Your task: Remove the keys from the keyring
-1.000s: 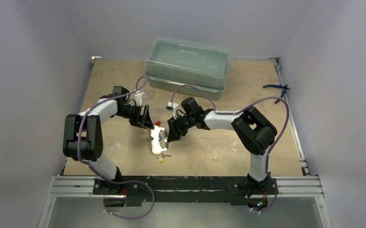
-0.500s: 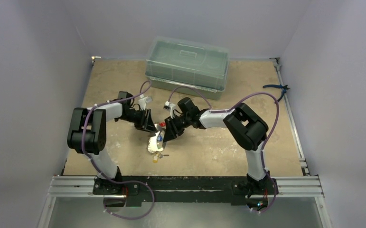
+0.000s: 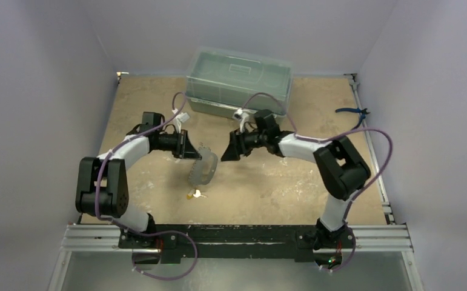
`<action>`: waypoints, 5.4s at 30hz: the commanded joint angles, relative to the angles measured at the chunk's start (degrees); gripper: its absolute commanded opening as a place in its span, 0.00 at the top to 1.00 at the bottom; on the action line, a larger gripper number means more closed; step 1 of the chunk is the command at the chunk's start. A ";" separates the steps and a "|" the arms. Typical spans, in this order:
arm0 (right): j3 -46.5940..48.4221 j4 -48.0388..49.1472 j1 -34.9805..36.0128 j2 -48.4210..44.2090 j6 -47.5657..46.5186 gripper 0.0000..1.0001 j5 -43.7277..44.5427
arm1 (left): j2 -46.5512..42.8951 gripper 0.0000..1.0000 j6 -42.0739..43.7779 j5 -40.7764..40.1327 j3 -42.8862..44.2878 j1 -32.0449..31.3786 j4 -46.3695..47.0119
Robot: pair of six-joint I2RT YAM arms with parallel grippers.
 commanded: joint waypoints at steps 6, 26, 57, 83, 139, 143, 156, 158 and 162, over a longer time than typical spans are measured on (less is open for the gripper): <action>-1.27 9.73 -3.08 -13.78 4.46 0.27 -5.27 | -15.08 1.00 -29.92 10.40 -3.81 0.63 33.93; 8.39 -7.07 0.32 -16.27 -2.44 1.00 -5.95 | -24.92 0.90 -50.02 6.62 -15.21 -1.17 57.66; 28.25 -71.56 9.14 -19.08 -62.06 1.00 12.52 | -26.40 0.28 78.01 21.25 6.34 10.81 -49.05; 32.86 -78.97 18.13 -12.58 -66.64 1.00 8.40 | -33.62 0.21 120.33 10.39 6.98 -13.26 -56.56; 28.64 -70.73 14.37 -22.72 -61.35 1.00 6.46 | -49.83 0.49 30.98 -2.20 -15.45 -26.62 7.06; 28.26 -70.38 14.14 -22.47 -61.24 1.00 6.48 | -49.74 0.52 30.72 -1.31 -15.81 -26.69 7.25; 27.68 -70.29 11.67 -22.34 -62.12 1.00 5.23 | -50.79 0.84 28.86 -5.30 -15.86 -26.62 4.67; 27.68 -70.33 11.46 -22.61 -62.05 1.00 5.06 | -50.75 0.93 28.66 -5.05 -15.75 -26.60 4.97; 27.55 -70.28 10.89 -23.04 -61.96 1.00 5.17 | -50.38 1.00 28.63 -4.33 -15.58 -26.62 4.74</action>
